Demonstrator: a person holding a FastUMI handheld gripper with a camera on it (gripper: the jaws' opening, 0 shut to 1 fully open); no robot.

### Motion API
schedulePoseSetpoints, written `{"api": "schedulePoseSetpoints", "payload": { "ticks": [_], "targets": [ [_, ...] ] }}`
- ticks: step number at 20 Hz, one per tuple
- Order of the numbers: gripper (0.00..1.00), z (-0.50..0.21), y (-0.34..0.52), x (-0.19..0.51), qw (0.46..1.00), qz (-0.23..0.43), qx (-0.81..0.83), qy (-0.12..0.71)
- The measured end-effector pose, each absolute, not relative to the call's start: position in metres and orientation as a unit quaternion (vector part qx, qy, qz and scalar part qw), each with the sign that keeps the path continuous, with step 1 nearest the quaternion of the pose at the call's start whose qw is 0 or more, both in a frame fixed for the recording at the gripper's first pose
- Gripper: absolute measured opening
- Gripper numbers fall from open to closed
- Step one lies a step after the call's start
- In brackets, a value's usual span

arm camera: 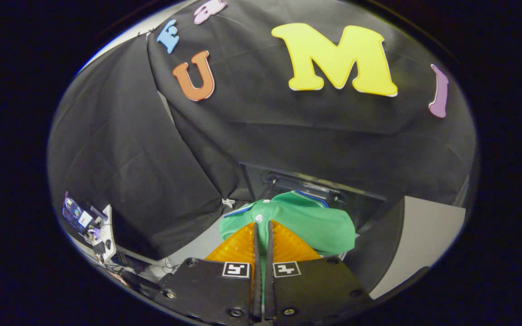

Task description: Put the clothes into the washing machine and then close the washing machine lid.

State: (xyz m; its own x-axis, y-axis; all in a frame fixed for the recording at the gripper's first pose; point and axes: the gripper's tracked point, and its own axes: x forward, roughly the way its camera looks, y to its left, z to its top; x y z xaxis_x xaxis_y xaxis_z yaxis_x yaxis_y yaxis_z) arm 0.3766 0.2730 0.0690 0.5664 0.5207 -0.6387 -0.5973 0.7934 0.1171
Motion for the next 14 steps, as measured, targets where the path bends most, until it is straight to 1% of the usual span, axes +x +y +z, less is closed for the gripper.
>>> {"api": "schedulePoseSetpoints", "payload": {
  "ticks": [5, 14],
  "targets": [
    [0.06, 0.017, 0.283, 0.392, 0.882, 0.297, -0.052, 0.363],
    [0.06, -0.088, 0.294, 0.428, 0.880, 0.239, -0.048, 0.408]
  ]
}}
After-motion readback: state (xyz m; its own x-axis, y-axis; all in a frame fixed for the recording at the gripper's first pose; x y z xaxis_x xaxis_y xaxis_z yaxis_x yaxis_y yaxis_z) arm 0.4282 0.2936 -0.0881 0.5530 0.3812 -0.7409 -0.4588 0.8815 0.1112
